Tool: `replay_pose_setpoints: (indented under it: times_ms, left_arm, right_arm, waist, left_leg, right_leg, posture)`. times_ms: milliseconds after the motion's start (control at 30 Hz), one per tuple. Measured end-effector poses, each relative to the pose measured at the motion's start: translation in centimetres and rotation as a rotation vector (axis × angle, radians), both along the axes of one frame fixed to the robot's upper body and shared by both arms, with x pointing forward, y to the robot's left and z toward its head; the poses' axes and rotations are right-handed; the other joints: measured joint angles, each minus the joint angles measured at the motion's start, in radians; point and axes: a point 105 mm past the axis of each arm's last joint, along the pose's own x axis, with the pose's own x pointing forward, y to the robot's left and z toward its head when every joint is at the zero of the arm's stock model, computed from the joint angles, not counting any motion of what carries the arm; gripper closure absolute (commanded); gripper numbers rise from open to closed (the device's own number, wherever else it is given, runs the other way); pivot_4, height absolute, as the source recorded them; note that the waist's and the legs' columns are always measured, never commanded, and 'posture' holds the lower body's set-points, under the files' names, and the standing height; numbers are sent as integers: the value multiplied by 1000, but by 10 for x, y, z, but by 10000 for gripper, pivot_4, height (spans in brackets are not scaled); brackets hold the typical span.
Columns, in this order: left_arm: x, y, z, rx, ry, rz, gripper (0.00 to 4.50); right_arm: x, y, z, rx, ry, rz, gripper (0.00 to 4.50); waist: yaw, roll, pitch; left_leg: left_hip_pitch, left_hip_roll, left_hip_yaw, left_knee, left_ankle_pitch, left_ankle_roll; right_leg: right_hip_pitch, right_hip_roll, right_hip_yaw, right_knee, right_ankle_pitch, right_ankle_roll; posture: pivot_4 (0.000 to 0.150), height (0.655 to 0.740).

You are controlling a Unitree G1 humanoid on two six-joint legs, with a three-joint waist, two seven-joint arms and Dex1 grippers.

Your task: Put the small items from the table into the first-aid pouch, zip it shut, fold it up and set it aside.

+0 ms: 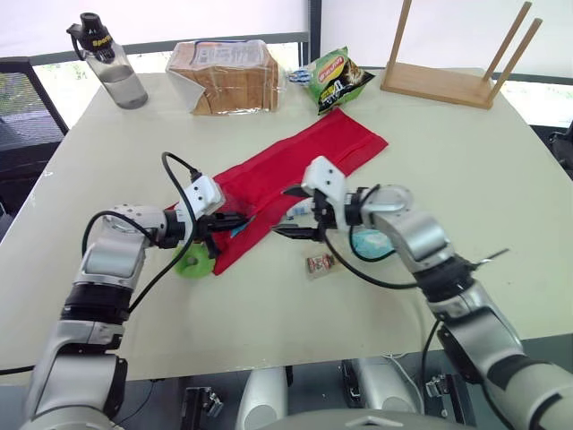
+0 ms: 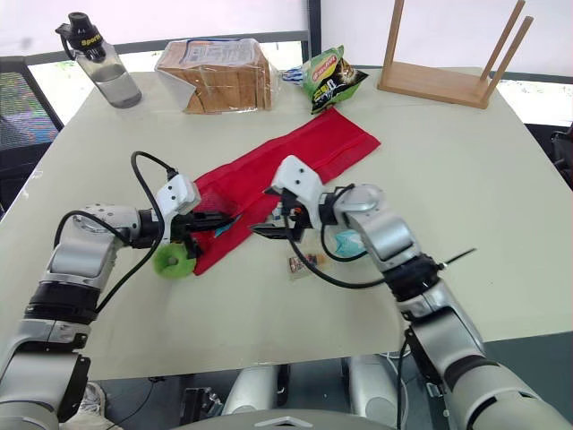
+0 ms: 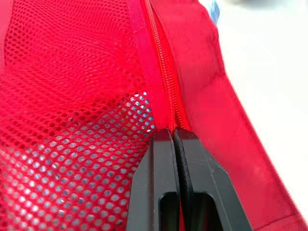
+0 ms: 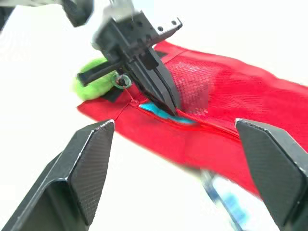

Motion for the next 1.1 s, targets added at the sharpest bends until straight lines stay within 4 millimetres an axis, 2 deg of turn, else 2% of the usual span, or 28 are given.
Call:
replay_pose_setpoints:
  times_ms: [133,367,467,500,567,633,667,700,800,833,933,1100]
  left_arm:
    - [5,30,3,124,-62,16,45000]
    - [30,62,18,284,-211,128,45000]
    - [33,67,20,243,-183,177,35794]
    - [33,66,20,213,-165,190,31088]
    - [37,55,27,68,-142,231,22291]
    - [39,45,33,-10,-136,243,13173]
    - [43,30,42,-110,-123,252,12194]
    - [44,24,44,-134,-116,249,12194]
    - [50,-14,56,-201,-105,212,12194]
    - [54,-30,54,-183,-103,203,12194]
    - [60,-46,45,-135,-101,199,12194]
    - [86,-73,25,-29,-144,249,12194]
  right_arm:
    - [-13,-36,12,23,-76,-38,1452]
    - [-25,-97,13,38,-72,-132,546]
    - [-27,-138,32,63,-101,-245,0]
    - [-28,-146,36,66,-109,-268,0]
    - [-32,-168,42,74,-115,-328,0]
    - [-33,-176,44,78,-108,-353,0]
    - [-36,-185,46,84,-96,-373,0]
    - [-38,-188,46,81,-88,-378,0]
    - [-45,-199,53,62,-70,-385,0]
    - [-48,-203,62,68,-84,-381,0]
    - [-51,-205,73,90,-109,-371,0]
    - [-50,-199,83,80,-164,-344,0]
  waist:
    - [5,0,0]
    - [14,0,0]
    - [13,0,0]
    - [12,0,0]
    - [12,0,0]
    - [14,0,0]
    - [14,0,0]
    - [14,0,0]
    - [16,0,0]
    - [15,0,0]
    - [9,0,0]
    - [8,0,0]
  left_leg:
    - [0,0,0,0,0,0]
    - [-1,0,1,3,0,0]
    - [-1,0,2,3,0,0]
    - [-1,0,2,3,0,0]
    - [-1,0,1,3,0,0]
    - [-1,0,1,3,0,0]
    - [-1,0,1,4,0,0]
    - [-1,-1,0,4,0,0]
    - [0,-1,0,5,0,0]
    - [1,-2,0,5,0,0]
    - [2,-1,-1,4,0,0]
    - [2,-2,-1,5,0,0]
  right_leg:
    - [0,0,0,0,0,0]
    - [0,-1,1,-1,0,0]
    - [1,-1,1,-1,0,0]
    - [1,-1,1,-1,0,0]
    - [1,-1,1,-1,0,0]
    - [1,-1,0,-1,0,0]
    - [2,-1,0,0,0,1]
    - [2,-1,0,-1,0,1]
    - [4,-1,0,-1,0,1]
    - [5,-1,0,-1,0,1]
    - [6,-1,0,-1,0,1]
    - [6,-1,0,-2,0,1]
  posture:
    - [1500,7400]
    - [1500,7400]
    - [1500,7400]
    - [1500,7400]
    - [1500,7400]
    - [1500,7400]
    - [1500,7400]
    - [1500,7400]
    - [1500,7400]
    - [1500,7400]
    - [1500,7400]
    - [1500,7400]
